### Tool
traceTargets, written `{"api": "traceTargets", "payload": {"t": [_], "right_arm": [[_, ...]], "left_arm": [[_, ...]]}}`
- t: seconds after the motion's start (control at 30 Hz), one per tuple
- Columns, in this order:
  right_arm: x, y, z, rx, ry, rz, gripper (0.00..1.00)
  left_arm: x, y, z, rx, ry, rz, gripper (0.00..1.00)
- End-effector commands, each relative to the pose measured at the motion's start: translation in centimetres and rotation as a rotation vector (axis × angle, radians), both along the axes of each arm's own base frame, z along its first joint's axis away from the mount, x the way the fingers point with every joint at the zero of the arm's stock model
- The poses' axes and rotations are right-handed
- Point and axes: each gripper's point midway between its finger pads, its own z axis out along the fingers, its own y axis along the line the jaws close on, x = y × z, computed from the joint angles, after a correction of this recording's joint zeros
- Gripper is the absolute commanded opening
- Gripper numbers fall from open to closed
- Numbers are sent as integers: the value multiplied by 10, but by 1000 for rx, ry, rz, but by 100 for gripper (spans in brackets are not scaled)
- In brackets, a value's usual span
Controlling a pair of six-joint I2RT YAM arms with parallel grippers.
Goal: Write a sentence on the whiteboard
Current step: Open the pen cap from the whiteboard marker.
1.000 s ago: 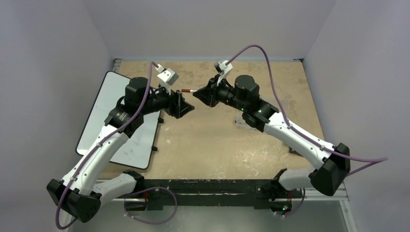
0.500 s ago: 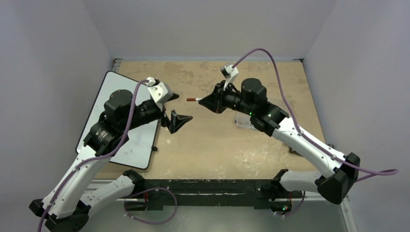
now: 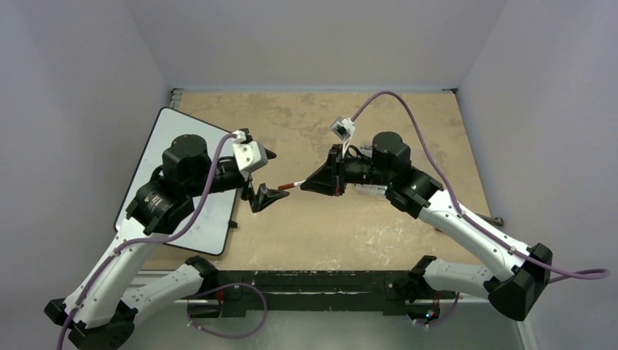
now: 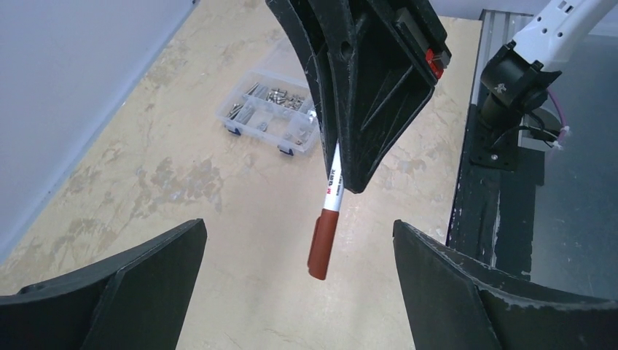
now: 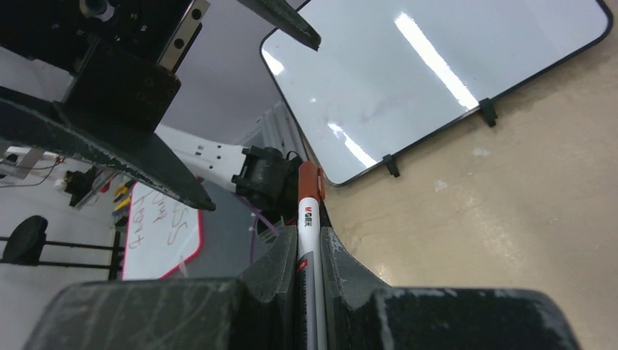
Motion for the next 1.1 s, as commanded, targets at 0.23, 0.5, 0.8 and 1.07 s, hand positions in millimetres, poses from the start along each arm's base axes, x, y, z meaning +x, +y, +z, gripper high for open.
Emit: {"api": "traceTargets", "payload": {"t": [0.23,0.5,0.8,1.07], "right_arm": [[-44,-11,48,117,-94,178,0],[-41,-8,56,129,-110,180,0],[-34,-3,60,125,-112,177,0],[-31,2,58,121,-105,186,0]], "left_arm": [[-10,0,23,-23,-85,-59,100],[3,-9,1,17,-23,-59,100],[6,-11,10,9,-35,-60,100],[13,-17,4,25,-12,-64,100]]}}
